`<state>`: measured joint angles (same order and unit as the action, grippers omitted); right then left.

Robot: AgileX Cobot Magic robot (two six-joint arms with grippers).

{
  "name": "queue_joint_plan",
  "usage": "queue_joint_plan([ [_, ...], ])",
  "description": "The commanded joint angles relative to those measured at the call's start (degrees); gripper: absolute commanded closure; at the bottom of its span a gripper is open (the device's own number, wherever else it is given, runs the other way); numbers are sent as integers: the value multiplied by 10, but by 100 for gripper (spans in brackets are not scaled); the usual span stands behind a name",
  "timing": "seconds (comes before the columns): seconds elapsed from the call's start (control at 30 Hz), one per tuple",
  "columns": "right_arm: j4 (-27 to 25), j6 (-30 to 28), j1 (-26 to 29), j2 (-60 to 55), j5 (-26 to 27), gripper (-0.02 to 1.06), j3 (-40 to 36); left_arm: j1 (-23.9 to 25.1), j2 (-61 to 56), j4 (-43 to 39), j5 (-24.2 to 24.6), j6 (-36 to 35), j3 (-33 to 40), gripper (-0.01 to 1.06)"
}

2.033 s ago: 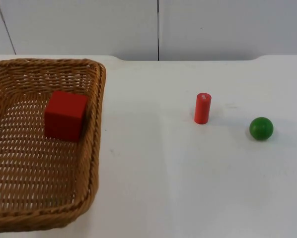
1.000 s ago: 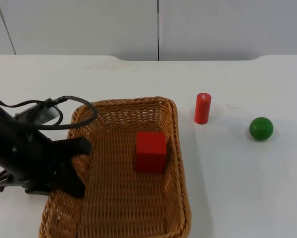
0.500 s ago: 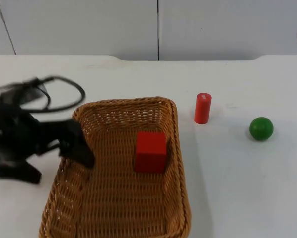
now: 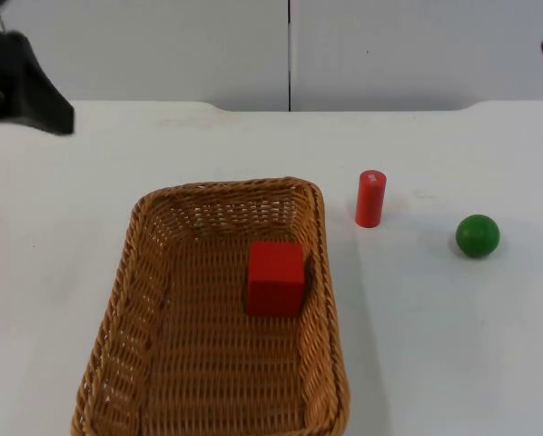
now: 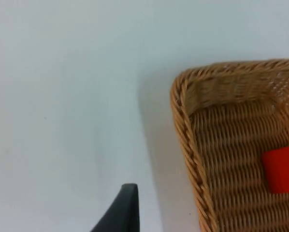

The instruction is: Pick up the basket with the left hand and place the object to the left of the red cylinder into the basket with the right hand.

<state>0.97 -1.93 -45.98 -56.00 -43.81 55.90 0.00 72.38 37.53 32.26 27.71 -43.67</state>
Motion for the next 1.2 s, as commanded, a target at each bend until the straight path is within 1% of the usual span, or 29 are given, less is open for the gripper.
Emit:
queue_joint_plan([
  [0.0,4,-1,3,3,12,12,-3,1,-34,-35,18,-30,-1,0],
  [0.13,2,0,3,3,14,12,-3,1,-117,-88,61,-66,-1,0],
  [0.17,2,0,3,3,14,12,-3,1,-117,-88,61,-66,-1,0],
  [0.23,2,13,3,3,14,12,-3,1,-164,-110,82,-79,-1,0],
  [0.33,2,15,3,3,14,12,-3,1,-232,-151,103,-111,-1,0],
  [0.37,2,15,3,3,14,12,-3,1,-232,-151,103,-111,-1,0],
  [0.5,2,19,2,30,13,12,-3,1,-317,-222,140,-162,0,0],
  [0.53,2,19,2,30,13,12,-3,1,-317,-222,140,-162,0,0],
  [0.63,2,24,2,78,8,12,-5,1,-376,-242,175,-184,0,0],
  [0.73,2,24,2,107,-4,12,-5,1,-403,-245,186,-186,0,0],
  [0.83,2,24,2,152,-32,12,-5,1,-446,-264,189,-197,0,0],
  [0.87,2,24,2,152,-32,12,-5,1,-446,-264,189,-197,0,0],
  [0.93,2,24,2,179,-54,12,-7,1,-478,-271,206,-205,0,0],
  [1.0,2,24,2,220,-61,12,-24,1,-501,-273,222,-206,0,0],
  [1.07,2,24,2,228,-61,12,-28,1,-514,-278,232,-206,0,0],
  [1.17,2,24,2,280,-61,12,-78,1,-550,-298,257,-207,0,0],
])
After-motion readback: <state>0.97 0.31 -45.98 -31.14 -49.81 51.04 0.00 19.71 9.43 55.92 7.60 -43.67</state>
